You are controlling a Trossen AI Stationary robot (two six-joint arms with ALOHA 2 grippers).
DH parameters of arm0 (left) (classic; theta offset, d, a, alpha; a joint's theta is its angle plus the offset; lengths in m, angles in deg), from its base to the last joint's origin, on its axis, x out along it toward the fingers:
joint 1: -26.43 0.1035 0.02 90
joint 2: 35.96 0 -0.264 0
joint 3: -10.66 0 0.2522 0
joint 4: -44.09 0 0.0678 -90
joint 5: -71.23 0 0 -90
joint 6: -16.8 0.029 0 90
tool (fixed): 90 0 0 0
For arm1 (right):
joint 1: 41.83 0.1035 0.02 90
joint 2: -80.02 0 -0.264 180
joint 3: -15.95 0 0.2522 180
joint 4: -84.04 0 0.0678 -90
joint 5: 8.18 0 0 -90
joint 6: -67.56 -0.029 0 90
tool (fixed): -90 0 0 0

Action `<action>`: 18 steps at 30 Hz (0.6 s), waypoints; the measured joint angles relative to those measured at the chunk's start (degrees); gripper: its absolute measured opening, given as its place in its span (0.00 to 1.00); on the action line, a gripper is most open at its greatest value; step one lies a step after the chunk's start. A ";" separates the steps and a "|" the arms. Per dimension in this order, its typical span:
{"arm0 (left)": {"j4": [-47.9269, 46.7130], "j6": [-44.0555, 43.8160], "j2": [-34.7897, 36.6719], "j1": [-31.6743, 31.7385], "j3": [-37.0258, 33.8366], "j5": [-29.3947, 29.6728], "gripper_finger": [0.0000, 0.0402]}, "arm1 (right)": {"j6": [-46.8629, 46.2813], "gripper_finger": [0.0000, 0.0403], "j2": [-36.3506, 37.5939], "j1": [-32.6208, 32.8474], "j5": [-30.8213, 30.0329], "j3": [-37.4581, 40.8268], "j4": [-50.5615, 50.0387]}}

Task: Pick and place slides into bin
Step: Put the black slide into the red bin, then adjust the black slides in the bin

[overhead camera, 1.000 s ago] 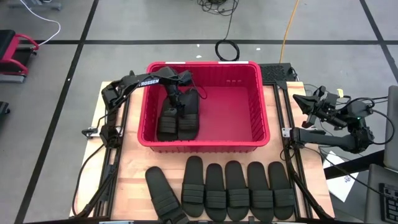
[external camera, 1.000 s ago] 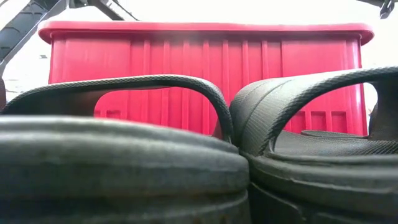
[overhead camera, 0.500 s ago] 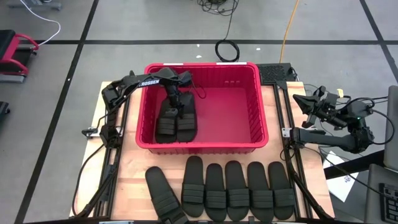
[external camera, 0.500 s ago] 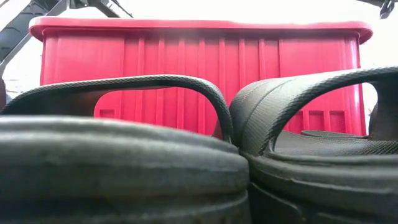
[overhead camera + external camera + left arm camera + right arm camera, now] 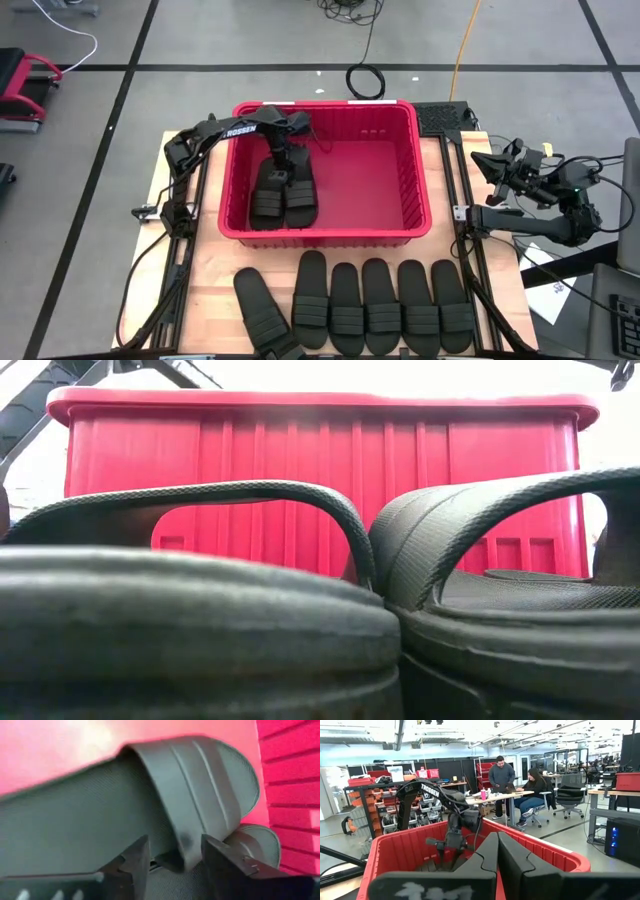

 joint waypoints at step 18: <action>-18.72 -4.25 0.97 0.59 6.89 -0.07 0.44 | 0.00 0.00 0.00 0.00 0.00 0.00 -0.04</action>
